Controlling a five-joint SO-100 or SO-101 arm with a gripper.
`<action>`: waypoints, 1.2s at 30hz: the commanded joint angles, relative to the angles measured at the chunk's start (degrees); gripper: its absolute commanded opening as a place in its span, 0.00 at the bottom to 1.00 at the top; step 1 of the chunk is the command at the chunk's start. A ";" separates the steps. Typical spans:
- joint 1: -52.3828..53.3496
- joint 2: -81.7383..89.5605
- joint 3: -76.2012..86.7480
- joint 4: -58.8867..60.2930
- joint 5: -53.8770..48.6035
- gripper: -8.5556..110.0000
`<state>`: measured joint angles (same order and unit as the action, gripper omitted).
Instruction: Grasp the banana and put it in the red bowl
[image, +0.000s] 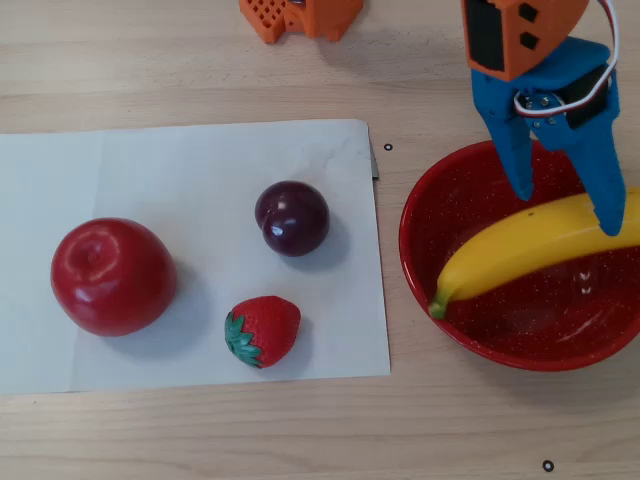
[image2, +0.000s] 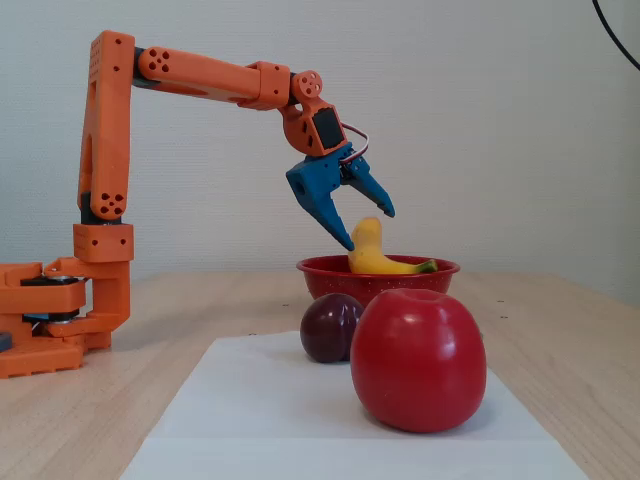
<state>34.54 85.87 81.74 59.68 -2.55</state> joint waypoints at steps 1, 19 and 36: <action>-2.99 3.16 -6.77 2.11 -1.49 0.40; -9.05 10.90 -29.27 23.99 -4.04 0.08; -24.08 41.04 -2.55 23.03 -1.05 0.08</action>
<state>12.83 119.44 77.78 86.04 -4.83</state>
